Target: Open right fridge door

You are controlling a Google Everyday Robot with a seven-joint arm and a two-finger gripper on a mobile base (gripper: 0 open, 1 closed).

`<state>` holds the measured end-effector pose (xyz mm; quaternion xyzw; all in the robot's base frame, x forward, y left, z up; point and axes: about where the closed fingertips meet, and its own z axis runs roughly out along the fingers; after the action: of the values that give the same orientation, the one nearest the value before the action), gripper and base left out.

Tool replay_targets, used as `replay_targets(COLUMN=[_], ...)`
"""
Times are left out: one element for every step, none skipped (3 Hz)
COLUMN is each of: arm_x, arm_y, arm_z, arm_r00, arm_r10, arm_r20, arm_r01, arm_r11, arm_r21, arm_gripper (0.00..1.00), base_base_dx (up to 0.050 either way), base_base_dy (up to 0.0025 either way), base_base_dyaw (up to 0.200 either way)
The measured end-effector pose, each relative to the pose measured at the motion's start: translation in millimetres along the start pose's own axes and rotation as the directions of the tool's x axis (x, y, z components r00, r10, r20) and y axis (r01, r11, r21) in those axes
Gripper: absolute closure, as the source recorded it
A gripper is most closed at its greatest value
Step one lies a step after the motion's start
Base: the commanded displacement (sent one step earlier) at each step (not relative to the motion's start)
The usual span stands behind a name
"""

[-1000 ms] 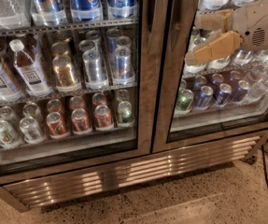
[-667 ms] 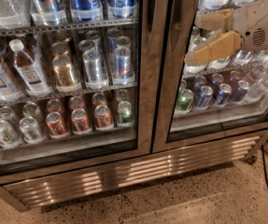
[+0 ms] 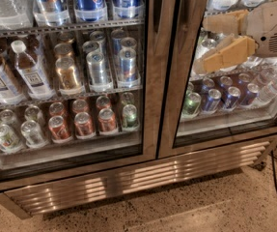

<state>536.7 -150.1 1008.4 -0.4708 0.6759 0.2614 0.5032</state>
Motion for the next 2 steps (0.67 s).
replay_targets(arm_x=[12.0,7.4], arm_y=[-9.9,-8.0], arm_z=[-17.0,-10.2], arm_r00=[0.999,0.999], arm_r10=[0.022,0.013], arm_r20=[-0.043,-0.032], arm_r01=[-0.018,-0.01], arm_r11=[0.9959,0.9975], arm_r21=[0.088,0.07], arm_gripper=[0.0,0.0], base_base_dx=[0.0,0.0], base_base_dy=[0.0,0.0], base_base_dyaw=[0.0,0.0])
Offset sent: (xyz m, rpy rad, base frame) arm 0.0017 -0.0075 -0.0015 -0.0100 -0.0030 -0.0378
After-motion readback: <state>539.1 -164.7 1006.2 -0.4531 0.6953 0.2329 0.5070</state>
